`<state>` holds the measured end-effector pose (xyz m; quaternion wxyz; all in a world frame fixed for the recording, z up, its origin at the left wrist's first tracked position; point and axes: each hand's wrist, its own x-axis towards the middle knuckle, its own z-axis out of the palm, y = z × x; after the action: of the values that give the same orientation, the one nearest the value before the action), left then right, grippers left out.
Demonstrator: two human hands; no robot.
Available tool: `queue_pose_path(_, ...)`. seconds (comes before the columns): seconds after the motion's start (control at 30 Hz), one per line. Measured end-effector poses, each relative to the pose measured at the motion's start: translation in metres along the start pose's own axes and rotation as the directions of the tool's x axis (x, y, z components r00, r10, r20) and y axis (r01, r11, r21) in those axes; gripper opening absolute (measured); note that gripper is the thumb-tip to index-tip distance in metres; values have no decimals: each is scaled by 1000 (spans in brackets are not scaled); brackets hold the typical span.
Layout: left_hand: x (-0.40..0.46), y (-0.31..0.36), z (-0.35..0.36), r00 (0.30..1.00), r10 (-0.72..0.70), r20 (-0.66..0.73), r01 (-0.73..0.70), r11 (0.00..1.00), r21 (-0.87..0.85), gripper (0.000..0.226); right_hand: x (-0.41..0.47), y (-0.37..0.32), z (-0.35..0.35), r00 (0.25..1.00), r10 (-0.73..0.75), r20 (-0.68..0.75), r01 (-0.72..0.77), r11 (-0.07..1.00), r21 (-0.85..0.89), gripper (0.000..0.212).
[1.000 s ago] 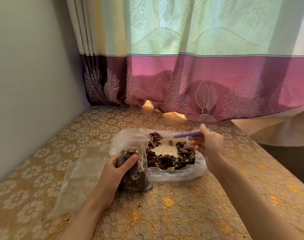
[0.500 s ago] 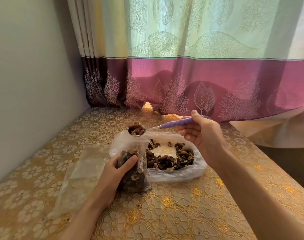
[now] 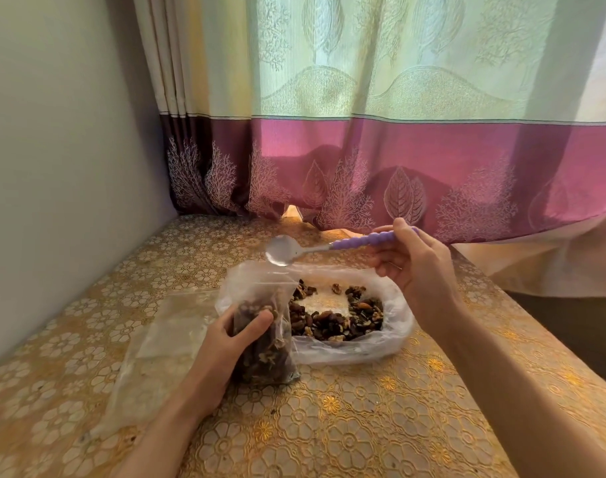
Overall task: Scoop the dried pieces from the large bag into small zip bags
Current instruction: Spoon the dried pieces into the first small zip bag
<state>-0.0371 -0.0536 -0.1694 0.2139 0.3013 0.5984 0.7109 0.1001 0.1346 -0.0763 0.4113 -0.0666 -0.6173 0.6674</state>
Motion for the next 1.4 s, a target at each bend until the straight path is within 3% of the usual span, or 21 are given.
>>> queue_pose_path(0.23, 0, 1, 0, 998, 32, -61, -31, 999, 11, 58, 5, 24, -33, 971, 10, -238, -62, 976, -210, 35)
queue_pose_path(0.5, 2, -2, 1, 999, -1, -39, 1, 1000, 18, 61, 3, 41, -59, 964, 11, -267, -122, 907, -402, 38)
queue_pose_path(0.83, 1, -2, 0, 999, 9, -40, -5, 995, 97, 87, 1, 47, -62, 952, 173, -251, -249, 917, -312, 40)
queue_pose_path(1.1, 4, -3, 0, 1000, -17, -18, 20, 991, 135, 94, 4, 51, -53, 923, 316, -218, -367, 894, -258, 41)
queue_pose_path(1.4, 3, -4, -1, 1000, -9, -11, 11, 991, 136, 90, 6, 53, -52, 906, 229, -356, -318, 923, -217, 39)
